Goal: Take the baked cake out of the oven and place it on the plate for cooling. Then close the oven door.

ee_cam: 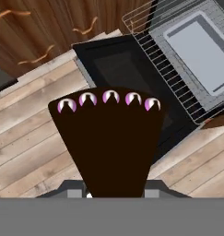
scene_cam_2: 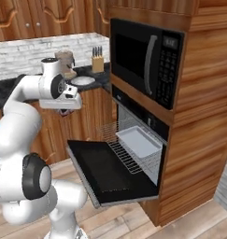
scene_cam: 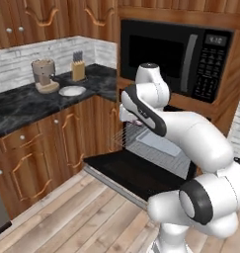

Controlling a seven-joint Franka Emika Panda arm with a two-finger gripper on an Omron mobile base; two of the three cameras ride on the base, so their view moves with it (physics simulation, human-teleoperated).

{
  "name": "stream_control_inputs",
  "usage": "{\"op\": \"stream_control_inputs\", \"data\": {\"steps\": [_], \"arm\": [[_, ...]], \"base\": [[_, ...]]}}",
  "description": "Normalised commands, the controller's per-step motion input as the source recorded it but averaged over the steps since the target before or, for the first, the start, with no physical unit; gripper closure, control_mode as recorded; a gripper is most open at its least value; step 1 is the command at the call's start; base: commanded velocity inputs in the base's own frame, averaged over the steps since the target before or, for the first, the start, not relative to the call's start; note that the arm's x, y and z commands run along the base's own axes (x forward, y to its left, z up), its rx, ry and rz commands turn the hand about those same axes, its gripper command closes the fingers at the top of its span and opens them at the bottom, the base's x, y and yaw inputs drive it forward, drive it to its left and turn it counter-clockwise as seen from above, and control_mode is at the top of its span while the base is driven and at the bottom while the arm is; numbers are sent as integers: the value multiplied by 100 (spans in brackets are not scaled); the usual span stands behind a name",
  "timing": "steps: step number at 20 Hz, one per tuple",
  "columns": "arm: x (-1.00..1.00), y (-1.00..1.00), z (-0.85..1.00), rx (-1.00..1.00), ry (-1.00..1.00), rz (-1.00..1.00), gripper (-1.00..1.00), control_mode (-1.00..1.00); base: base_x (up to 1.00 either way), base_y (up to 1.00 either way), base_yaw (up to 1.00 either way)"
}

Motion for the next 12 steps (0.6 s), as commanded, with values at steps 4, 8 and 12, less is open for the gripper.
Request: {"op": "stream_control_inputs", "data": {"steps": [4,8,12], "arm": [[0,0,0,0,0,0,100,100],[0,0,0,0,0,0,100,100],[0,0,0,0,0,0,100,100]], "base": [[15,100,-10],[66,100,-23],[87,86,-31]]}}
